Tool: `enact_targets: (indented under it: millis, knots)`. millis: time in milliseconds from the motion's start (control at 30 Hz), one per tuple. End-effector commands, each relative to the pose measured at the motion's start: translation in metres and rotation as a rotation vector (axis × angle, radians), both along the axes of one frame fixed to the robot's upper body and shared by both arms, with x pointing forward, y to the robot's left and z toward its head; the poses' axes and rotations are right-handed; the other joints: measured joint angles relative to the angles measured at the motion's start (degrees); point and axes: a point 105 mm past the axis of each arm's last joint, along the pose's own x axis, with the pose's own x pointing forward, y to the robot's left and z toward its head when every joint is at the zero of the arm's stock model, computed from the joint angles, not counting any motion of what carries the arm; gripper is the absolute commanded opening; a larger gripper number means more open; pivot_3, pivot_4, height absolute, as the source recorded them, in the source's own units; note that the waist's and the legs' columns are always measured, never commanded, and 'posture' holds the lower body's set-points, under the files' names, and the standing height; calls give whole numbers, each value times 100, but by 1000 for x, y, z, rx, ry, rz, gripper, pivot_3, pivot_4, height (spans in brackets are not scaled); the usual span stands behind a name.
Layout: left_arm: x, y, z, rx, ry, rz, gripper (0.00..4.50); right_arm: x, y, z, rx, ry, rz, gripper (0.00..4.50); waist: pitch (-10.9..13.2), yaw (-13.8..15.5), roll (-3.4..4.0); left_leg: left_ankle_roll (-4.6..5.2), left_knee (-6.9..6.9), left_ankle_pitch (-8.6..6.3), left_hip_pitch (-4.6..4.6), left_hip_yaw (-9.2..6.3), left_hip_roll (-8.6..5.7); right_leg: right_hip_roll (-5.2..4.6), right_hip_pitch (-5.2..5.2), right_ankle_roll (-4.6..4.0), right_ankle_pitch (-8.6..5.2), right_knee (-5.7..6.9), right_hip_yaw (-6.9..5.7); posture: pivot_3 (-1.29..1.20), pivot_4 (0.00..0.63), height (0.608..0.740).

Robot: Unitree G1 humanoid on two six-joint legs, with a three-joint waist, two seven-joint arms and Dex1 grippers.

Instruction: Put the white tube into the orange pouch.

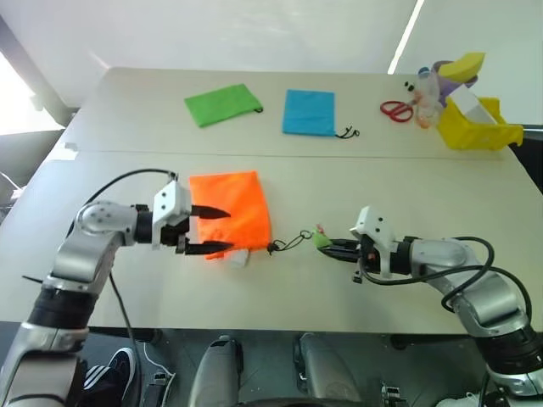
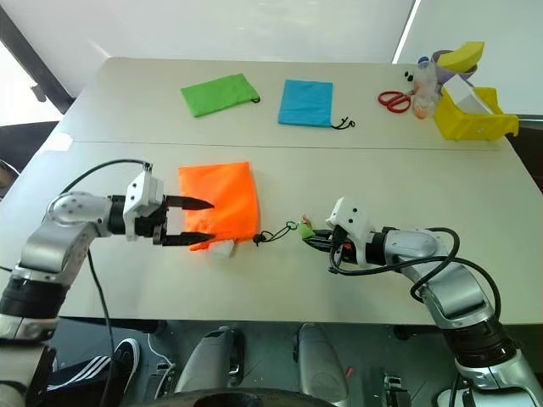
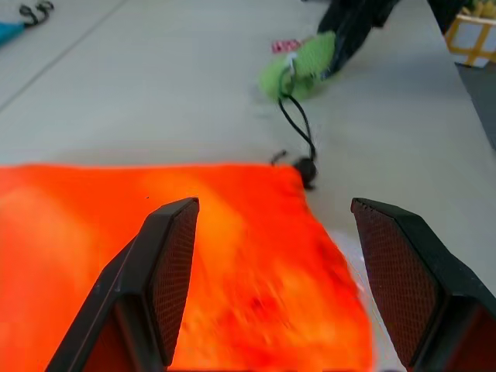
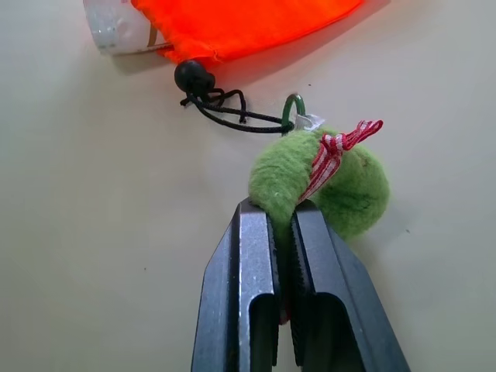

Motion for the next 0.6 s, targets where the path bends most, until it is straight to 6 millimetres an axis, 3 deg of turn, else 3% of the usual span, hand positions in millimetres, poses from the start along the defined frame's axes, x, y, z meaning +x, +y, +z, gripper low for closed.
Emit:
enact_targets:
  millis: [33, 133, 200, 267, 400, 500, 600]
  knots:
    - [-9, -10, 9, 6, -118, -25, 3354, 0, 3, 5, 12, -23, 20, 0, 0, 25, 0, 0, 0, 0, -1, 1, -2, -3, 0, -1, -1, 0, 0, 0, 150, 740]
    - [-10, -23, 12, -104, -116, 24, 3354, 1, 3, 5, 10, -26, 19, 0, 0, 25, 0, 3, 5, 2, 0, 3, -3, -8, 5, -18, -9, -1, 0, 0, 150, 740]
    - [-25, -34, 11, -200, 22, 13, 2846, 2, 2, 4, 0, -29, 20, 0, -1, 12, -2, 6, 8, 4, 1, 4, -4, -10, 9, -15, -7, -1, 1, 0, 150, 740]
    - [-37, -37, 4, -199, 112, -2, 2106, 2, 1, 4, 0, -28, 18, 0, -1, -32, -1, 7, 7, 4, 4, 5, -3, -9, 9, 0, 1, -1, 3, 0, 150, 740]
    - [-44, -31, -12, -148, 129, 30, 69, 2, 0, 5, -1, -23, 20, 0, -1, -27, 1, 7, 0, 4, 13, 0, 3, 7, 7, 1, 2, 9, 2, 0, 150, 740]
    - [-35, -25, -21, -118, 63, 104, 69, 3, 0, 5, -5, -23, 22, 0, -1, -6, 1, 9, 1, 6, 13, -2, 4, 9, 7, -22, -7, 13, 1, 0, 150, 740]
    - [-40, -22, -39, -63, 99, 110, 69, 4, -1, 6, -7, -25, 21, 0, -1, -1, 0, 13, 5, 9, 12, 5, -3, -3, 10, -27, -5, 7, 3, 0, 150, 740]
